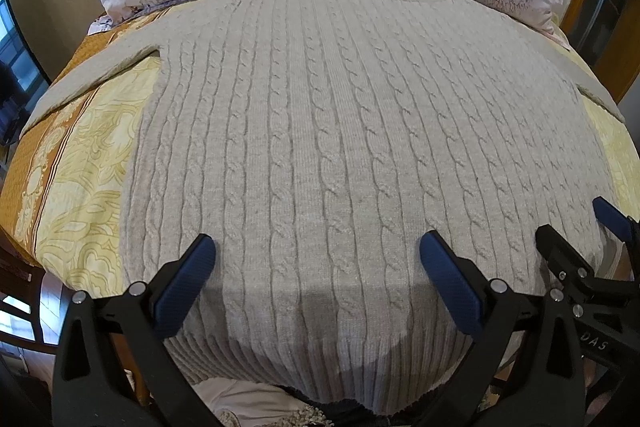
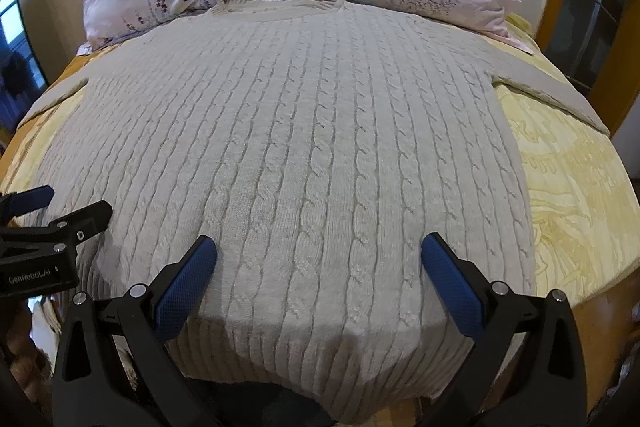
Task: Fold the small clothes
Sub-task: 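Move the right tool to the sweater sleeve and close on its cuff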
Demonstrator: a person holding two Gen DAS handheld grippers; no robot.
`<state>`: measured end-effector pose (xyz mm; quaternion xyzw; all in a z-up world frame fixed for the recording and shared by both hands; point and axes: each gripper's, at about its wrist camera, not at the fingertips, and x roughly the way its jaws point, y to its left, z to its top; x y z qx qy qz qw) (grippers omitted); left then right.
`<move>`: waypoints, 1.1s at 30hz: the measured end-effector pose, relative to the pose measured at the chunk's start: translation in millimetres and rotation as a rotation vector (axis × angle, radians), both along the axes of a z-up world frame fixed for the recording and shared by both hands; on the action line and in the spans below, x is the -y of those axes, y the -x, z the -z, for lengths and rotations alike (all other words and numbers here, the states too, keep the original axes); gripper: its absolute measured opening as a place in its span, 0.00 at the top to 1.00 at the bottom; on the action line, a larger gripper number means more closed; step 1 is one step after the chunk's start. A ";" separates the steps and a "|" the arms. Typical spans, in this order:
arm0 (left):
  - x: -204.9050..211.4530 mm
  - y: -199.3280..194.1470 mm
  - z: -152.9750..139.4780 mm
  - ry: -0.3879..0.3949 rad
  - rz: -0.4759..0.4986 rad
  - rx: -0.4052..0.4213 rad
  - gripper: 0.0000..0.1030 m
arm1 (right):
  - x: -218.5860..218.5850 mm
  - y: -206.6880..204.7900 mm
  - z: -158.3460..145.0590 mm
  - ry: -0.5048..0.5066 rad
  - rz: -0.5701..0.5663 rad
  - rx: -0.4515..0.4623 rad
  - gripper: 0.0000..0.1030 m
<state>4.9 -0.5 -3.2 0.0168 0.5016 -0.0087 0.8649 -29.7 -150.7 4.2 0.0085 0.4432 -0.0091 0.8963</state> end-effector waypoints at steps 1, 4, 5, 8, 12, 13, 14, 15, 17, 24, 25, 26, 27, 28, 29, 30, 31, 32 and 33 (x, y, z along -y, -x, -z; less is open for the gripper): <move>0.3 0.0 -0.1 -0.001 0.001 -0.001 0.02 | 0.4 1.0 0.7 0.000 -0.014 0.011 0.01; 1.8 -1.7 -0.9 -0.012 0.009 -0.010 0.02 | 2.6 0.8 0.9 -0.005 -0.058 0.026 0.01; 2.2 -3.0 -1.4 -0.018 0.016 -0.014 0.02 | 4.0 -0.8 0.1 -0.011 -0.069 0.022 0.01; 5.2 -10.6 -4.4 -0.039 0.050 -0.018 0.02 | 21.3 -7.2 -10.2 -0.072 -0.063 0.054 0.01; 5.3 -26.2 -11.2 -0.077 0.080 0.019 0.02 | 72.4 -25.4 -35.5 -0.190 0.026 0.112 0.01; 4.5 -30.8 -13.9 -0.075 0.088 0.028 0.02 | 88.2 -30.3 -40.3 -0.219 0.056 0.126 0.01; 3.7 -35.1 -16.7 -0.071 0.095 0.036 0.02 | 110.8 -38.4 -45.8 -0.258 0.103 0.140 0.01; 2.3 -40.8 -20.5 -0.057 0.104 0.045 0.02 | 126.3 -45.1 -48.4 -0.287 0.135 0.144 0.01; -0.8 -50.4 -27.0 -0.020 0.118 0.065 0.02 | 162.3 -62.7 -48.9 -0.363 0.213 0.135 0.03; 0.6 -85.4 -47.6 -0.023 0.176 0.113 0.02 | 250.0 -109.1 -9.8 -0.678 0.453 0.029 0.27; 1.2 -90.1 -49.0 -0.026 0.180 0.113 0.02 | 253.1 -113.7 -4.8 -0.703 0.466 0.013 0.27; 0.7 -94.4 -50.2 -0.023 0.184 0.110 0.02 | 251.8 -116.0 -2.1 -0.708 0.474 0.003 0.27; 0.6 -99.5 -51.2 -0.014 0.188 0.103 0.02 | 250.1 -119.8 1.0 -0.710 0.477 -0.006 0.27; 0.0 -104.7 -50.8 -0.001 0.193 0.095 0.02 | 246.8 -123.2 3.8 -0.712 0.472 -0.009 0.28; -0.8 -109.1 -50.7 0.026 0.203 0.091 0.02 | 247.3 -126.0 5.8 -0.715 0.469 -0.009 0.28; -1.9 -113.3 -49.1 0.046 0.210 0.090 0.02 | 247.0 -128.1 7.5 -0.721 0.470 -0.005 0.29; -2.4 -117.6 -48.1 0.071 0.216 0.090 0.02 | 249.0 -130.5 6.4 -0.727 0.476 0.008 0.30; -4.6 -120.9 -47.1 0.109 0.220 0.094 0.02 | 252.0 -131.4 7.0 -0.729 0.493 0.022 0.31; -5.4 -121.9 -46.8 0.132 0.222 0.100 0.02 | 258.3 -131.6 7.7 -0.736 0.514 0.034 0.35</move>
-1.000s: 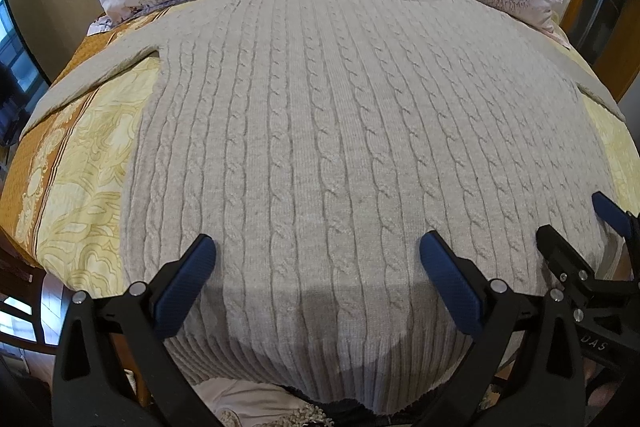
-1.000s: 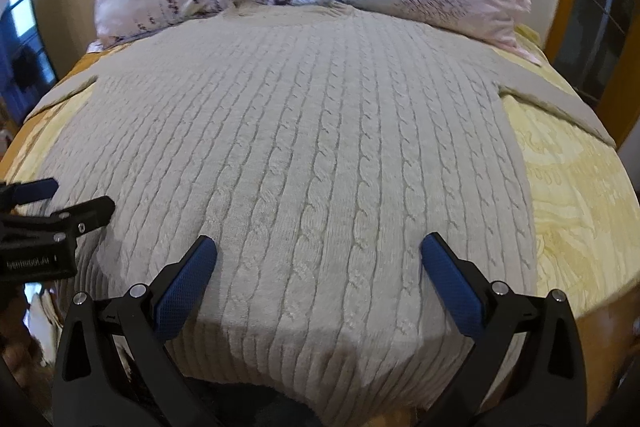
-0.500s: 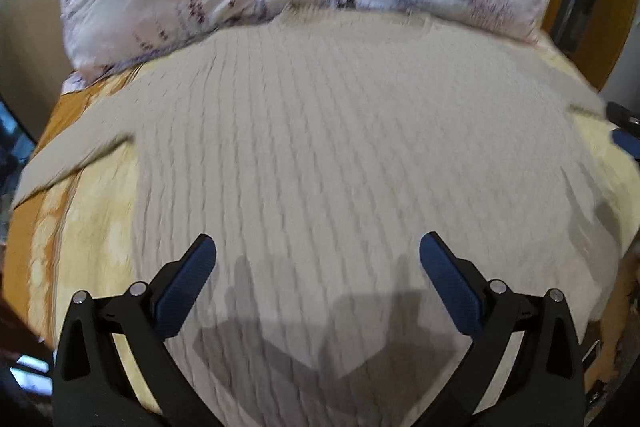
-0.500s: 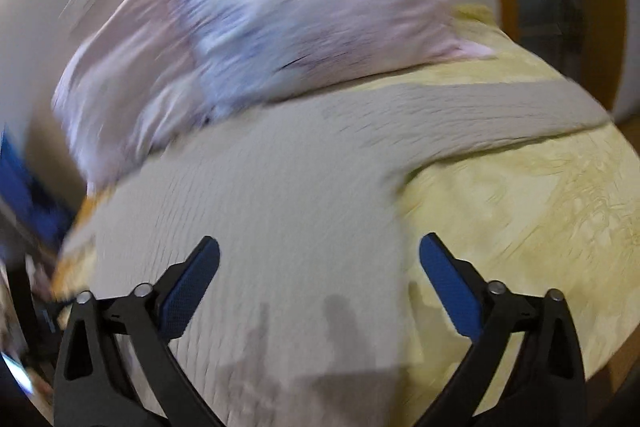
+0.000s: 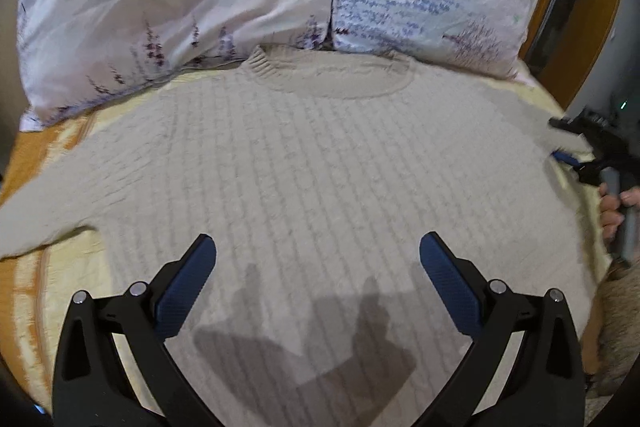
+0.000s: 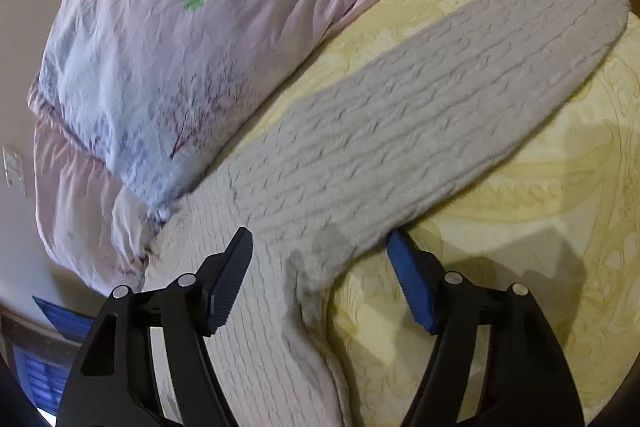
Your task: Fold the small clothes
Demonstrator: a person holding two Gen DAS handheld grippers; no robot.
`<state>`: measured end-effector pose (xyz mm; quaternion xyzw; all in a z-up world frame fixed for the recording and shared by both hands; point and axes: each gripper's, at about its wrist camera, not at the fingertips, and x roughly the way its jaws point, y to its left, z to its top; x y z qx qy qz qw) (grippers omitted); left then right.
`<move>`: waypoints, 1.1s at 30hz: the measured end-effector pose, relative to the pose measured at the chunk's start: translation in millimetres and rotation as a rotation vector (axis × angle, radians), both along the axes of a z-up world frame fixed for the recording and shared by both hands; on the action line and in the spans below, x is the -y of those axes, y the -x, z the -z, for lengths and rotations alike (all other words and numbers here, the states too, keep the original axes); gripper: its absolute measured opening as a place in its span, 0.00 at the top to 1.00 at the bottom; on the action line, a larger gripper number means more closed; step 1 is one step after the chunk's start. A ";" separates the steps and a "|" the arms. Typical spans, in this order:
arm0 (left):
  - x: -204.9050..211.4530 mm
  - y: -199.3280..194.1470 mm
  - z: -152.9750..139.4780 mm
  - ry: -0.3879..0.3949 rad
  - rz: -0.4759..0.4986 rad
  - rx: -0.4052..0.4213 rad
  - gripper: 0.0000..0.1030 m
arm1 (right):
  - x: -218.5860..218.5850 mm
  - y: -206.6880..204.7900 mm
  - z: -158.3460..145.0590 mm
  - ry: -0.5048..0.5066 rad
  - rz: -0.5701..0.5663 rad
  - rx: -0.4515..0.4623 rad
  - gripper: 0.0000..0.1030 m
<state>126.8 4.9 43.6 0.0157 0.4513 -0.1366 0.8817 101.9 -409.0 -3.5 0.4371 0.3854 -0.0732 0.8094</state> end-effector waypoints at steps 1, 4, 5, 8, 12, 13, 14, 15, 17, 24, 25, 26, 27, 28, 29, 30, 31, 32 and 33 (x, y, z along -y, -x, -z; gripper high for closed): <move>-1.4 -1.3 0.2 0.026 -0.001 0.006 0.02 | 9.2 2.7 0.9 -0.002 0.035 0.008 0.38; -7.0 -5.0 -0.5 0.054 -0.027 0.033 0.02 | 36.2 14.3 2.0 0.023 0.145 0.015 0.44; -7.9 -6.4 -1.0 0.051 -0.033 0.042 0.02 | 47.0 20.2 2.7 0.023 0.187 0.025 0.44; -10.5 -12.7 -1.4 0.030 -0.036 0.055 0.02 | 68.5 32.2 5.7 0.011 0.250 0.041 0.54; -14.3 -18.9 -4.6 0.052 -0.035 0.085 0.02 | 74.8 30.5 9.6 0.020 0.264 0.027 0.65; -14.0 -20.4 -5.9 0.052 -0.037 0.094 0.02 | 75.0 29.4 10.6 0.023 0.267 0.021 0.67; -13.2 -23.0 -7.2 0.039 -0.041 0.105 0.02 | 74.6 27.8 11.1 0.024 0.271 0.020 0.69; -12.6 -24.1 -7.6 0.030 -0.043 0.108 0.02 | 74.7 26.5 11.1 0.031 0.275 0.015 0.73; -13.8 -29.0 -8.9 0.030 -0.044 0.101 0.02 | 72.0 25.7 10.5 0.050 0.273 0.009 0.83; -26.7 -39.3 -7.6 0.103 -0.052 0.055 0.02 | 60.3 19.8 -22.2 0.131 0.226 0.099 0.87; -28.3 -40.7 -7.0 0.107 -0.057 0.053 0.02 | 57.1 17.4 -26.4 0.142 0.217 0.107 0.87; -29.9 -41.6 -6.9 0.113 -0.064 0.054 0.02 | 52.4 13.9 -31.8 0.157 0.203 0.117 0.87; -32.0 -42.8 -6.7 0.121 -0.074 0.055 0.02 | 48.2 10.7 -35.8 0.162 0.188 0.131 0.87; -33.5 -43.7 -6.6 0.127 -0.080 0.055 0.02 | 42.4 6.8 -40.3 0.160 0.166 0.152 0.87; -34.6 -44.3 -6.7 0.134 -0.085 0.054 0.02 | 37.3 3.9 -43.6 0.160 0.148 0.166 0.88; -36.4 -45.1 -6.6 0.145 -0.089 0.049 0.02 | 30.6 0.3 -47.8 0.161 0.124 0.185 0.89; -37.4 -45.8 -6.3 0.151 -0.093 0.043 0.02 | 24.9 -2.5 -51.1 0.162 0.103 0.201 0.94; -38.9 -46.3 -5.9 0.157 -0.096 0.035 0.02 | 15.0 -7.5 -57.0 0.164 0.061 0.231 0.97; -40.0 -47.5 -5.1 0.162 -0.099 0.025 0.02 | 5.4 -12.6 -62.8 0.185 0.031 0.240 0.97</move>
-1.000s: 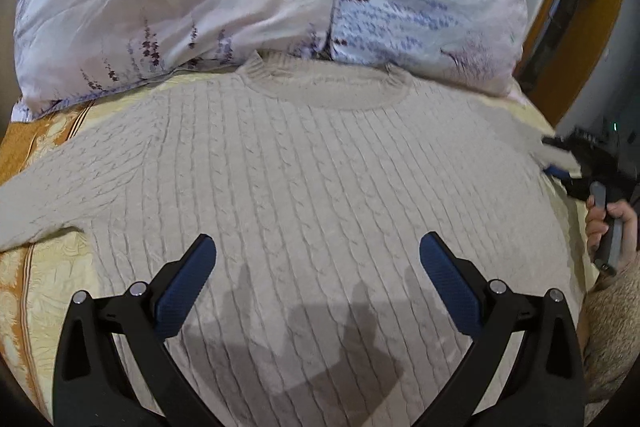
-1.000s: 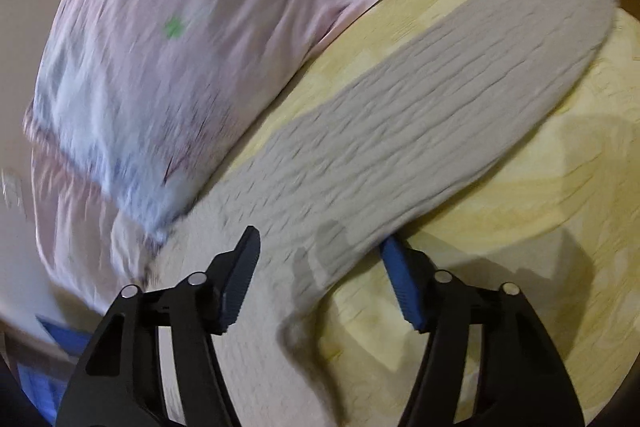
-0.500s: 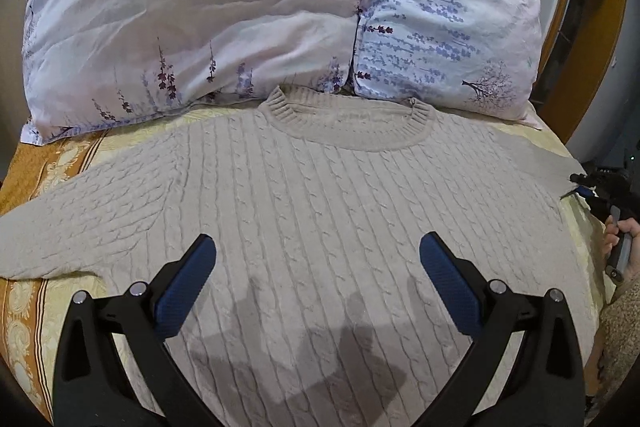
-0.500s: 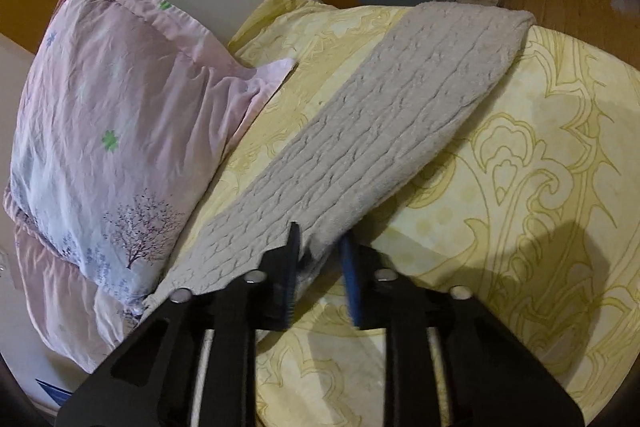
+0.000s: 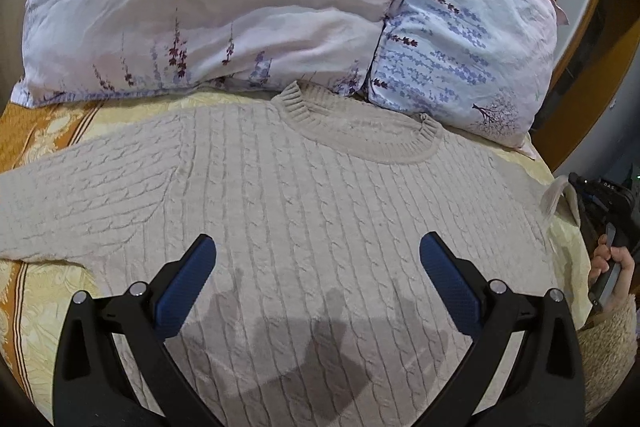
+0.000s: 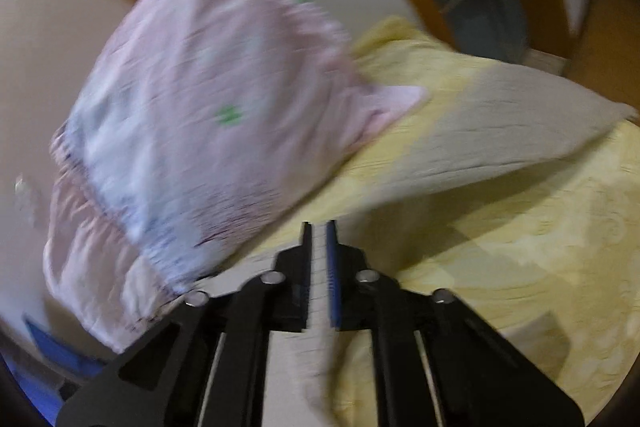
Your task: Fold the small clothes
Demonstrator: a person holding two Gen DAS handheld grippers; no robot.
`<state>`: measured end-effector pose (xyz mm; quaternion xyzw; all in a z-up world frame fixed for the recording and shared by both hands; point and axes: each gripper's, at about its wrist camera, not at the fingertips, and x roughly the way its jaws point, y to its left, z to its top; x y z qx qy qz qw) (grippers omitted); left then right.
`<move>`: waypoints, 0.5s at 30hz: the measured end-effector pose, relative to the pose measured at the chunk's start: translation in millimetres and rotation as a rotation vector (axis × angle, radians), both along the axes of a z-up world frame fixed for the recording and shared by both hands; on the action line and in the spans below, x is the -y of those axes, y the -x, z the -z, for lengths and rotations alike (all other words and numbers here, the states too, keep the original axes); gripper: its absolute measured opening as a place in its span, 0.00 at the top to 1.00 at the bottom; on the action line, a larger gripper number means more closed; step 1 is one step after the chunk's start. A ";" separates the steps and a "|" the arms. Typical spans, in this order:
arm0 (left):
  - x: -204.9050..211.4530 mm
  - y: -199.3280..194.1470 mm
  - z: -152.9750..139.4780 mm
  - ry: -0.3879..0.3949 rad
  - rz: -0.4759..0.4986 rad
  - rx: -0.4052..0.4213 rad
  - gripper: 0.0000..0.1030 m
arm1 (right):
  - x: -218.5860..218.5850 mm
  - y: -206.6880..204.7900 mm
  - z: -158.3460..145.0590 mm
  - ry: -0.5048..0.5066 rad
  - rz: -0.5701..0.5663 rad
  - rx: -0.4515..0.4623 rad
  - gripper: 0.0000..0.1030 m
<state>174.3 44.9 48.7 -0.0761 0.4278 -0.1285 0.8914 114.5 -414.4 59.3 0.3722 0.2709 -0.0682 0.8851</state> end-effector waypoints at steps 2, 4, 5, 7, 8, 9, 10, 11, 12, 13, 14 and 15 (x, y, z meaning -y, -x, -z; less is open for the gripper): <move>-1.3 0.0 0.5 0.002 -0.003 -0.002 0.02 | -15.5 -9.8 -5.0 0.077 0.001 -0.077 0.97; -3.0 0.7 1.1 0.004 -0.004 -0.006 0.02 | -18.8 -11.8 -0.6 0.048 -0.002 -0.129 0.97; -4.4 2.1 1.3 0.007 -0.001 -0.007 0.02 | -15.8 -6.9 2.8 0.017 0.015 -0.154 0.96; -5.6 4.4 0.9 0.002 0.010 -0.002 0.02 | -6.1 10.0 10.1 -0.050 0.062 -0.185 0.79; -5.7 4.8 0.8 -0.004 0.013 0.002 0.02 | -0.8 20.6 14.7 -0.084 0.100 -0.202 0.68; -5.7 5.3 0.2 -0.012 0.017 0.010 0.02 | 4.1 29.5 20.2 -0.115 0.121 -0.206 0.51; -5.5 5.3 -0.2 -0.018 0.018 0.016 0.02 | 9.5 37.2 25.1 -0.151 0.141 -0.207 0.47; -4.8 4.9 -0.4 -0.022 0.019 0.020 0.02 | 17.3 43.4 30.5 -0.188 0.162 -0.209 0.47; -3.7 3.5 -0.5 -0.021 0.022 0.022 0.02 | 24.7 47.0 35.7 -0.214 0.179 -0.209 0.47; -2.7 2.4 -0.2 -0.017 0.025 0.020 0.02 | 32.7 49.3 40.2 -0.243 0.202 -0.207 0.46; -1.5 1.3 0.4 -0.012 0.029 0.016 0.02 | 42.2 50.5 45.9 -0.283 0.228 -0.192 0.46; 0.1 0.8 1.0 -0.006 0.034 0.011 0.02 | 49.3 50.0 49.5 -0.308 0.240 -0.175 0.46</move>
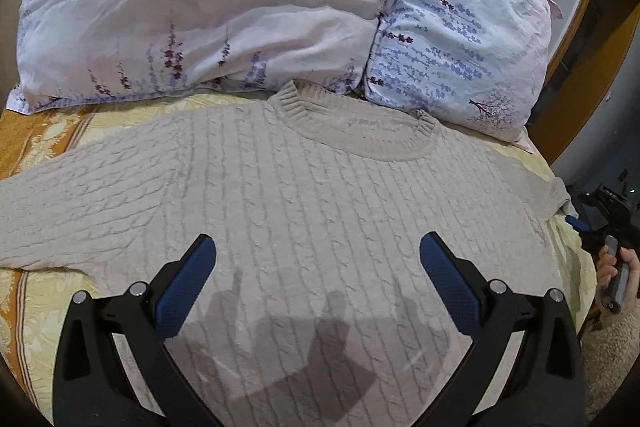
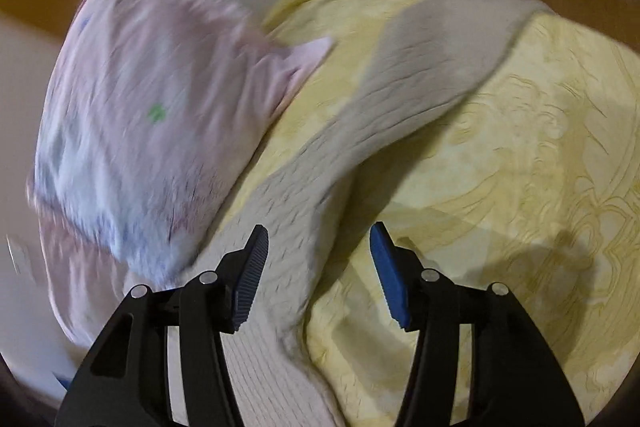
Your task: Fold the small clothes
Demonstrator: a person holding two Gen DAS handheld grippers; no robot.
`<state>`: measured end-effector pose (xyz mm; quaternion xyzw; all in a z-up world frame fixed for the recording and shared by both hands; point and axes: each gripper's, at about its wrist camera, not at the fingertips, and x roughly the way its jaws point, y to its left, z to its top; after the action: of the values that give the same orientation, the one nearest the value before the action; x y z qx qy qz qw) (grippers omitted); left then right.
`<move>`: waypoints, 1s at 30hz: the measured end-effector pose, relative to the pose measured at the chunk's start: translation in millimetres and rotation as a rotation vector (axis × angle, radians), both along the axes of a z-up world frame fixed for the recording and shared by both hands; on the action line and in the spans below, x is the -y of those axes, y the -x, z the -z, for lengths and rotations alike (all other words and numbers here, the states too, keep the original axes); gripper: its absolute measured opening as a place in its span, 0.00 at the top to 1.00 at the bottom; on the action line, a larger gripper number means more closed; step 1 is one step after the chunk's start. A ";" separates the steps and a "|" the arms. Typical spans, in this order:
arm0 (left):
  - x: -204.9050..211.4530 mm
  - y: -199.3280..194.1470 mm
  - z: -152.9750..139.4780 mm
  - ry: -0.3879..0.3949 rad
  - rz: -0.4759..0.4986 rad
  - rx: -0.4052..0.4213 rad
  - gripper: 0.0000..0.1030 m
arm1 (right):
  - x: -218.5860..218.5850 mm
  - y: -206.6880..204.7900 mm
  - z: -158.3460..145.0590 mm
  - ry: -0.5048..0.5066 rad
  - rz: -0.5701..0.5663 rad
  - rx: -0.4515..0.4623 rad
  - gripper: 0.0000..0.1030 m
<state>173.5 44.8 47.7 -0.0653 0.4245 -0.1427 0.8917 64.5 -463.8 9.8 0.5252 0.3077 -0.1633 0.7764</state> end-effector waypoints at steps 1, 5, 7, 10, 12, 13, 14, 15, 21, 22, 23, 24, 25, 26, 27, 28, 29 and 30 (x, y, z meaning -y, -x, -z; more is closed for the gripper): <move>1.5 -0.1 0.5 0.003 0.004 -0.003 0.02 | 6.1 -2.2 3.2 -0.006 0.012 0.005 0.46; 3.4 3.3 4.0 -0.013 0.014 -0.008 0.02 | 26.9 -12.5 17.5 -0.018 0.075 -0.007 0.48; 1.6 3.4 5.9 -0.017 0.010 -0.014 0.02 | 33.3 -15.8 24.9 -0.034 0.100 -0.005 0.60; -3.0 1.5 6.7 -0.014 -0.001 -0.020 0.02 | 40.4 -15.4 28.8 -0.007 0.132 -0.007 0.76; -5.8 0.7 6.4 -0.011 -0.010 -0.022 0.02 | 39.3 -18.4 21.8 0.074 0.130 -0.018 0.91; -7.0 0.3 6.1 -0.007 -0.011 -0.022 0.02 | 37.1 -19.7 16.1 0.126 0.125 -0.019 0.92; -7.9 0.1 5.9 -0.005 -0.012 -0.022 0.02 | 30.5 -21.8 5.2 0.205 0.106 -0.018 0.92; -8.4 0.1 5.8 -0.004 -0.013 -0.021 0.02 | 23.8 -23.0 -4.1 0.263 0.091 -0.008 0.92; -9.2 0.1 6.0 0.000 -0.014 -0.020 0.02 | -31.3 -31.4 -64.2 0.464 -0.047 0.153 0.92; -9.1 -0.1 5.9 -0.002 -0.014 -0.019 0.02 | -48.0 -33.3 -72.7 0.494 -0.094 0.173 0.92; -9.1 0.1 6.2 -0.002 -0.016 -0.019 0.02 | -61.0 -35.1 -77.7 0.510 -0.131 0.185 0.92; -9.2 0.0 6.6 -0.001 -0.017 -0.019 0.02 | -77.6 -36.6 -81.5 0.521 -0.183 0.199 0.92; -9.2 -0.3 7.0 0.001 -0.017 -0.021 0.02 | -100.0 -39.8 -82.6 0.522 -0.259 0.210 0.92; -9.2 -0.5 7.3 0.004 -0.019 -0.023 0.02 | -115.7 -44.1 -81.1 0.517 -0.313 0.210 0.92; -9.3 -0.7 7.4 0.006 -0.020 -0.025 0.02 | -130.7 -47.6 -78.2 0.506 -0.366 0.203 0.92; -9.1 -0.8 7.5 0.009 -0.021 -0.028 0.02 | -147.3 -52.2 -72.1 0.491 -0.425 0.185 0.92; -8.6 -0.6 7.5 0.011 -0.020 -0.029 0.02 | -167.2 -58.0 -61.6 0.464 -0.496 0.156 0.92; -7.8 -0.2 7.2 0.012 -0.018 -0.029 0.02 | -181.4 -65.6 -51.8 0.435 -0.550 0.124 0.92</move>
<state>173.7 52.5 40.5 -0.0764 0.4360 -0.1364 0.8863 130.1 -282.4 61.6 0.2538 0.3479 0.0225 0.9022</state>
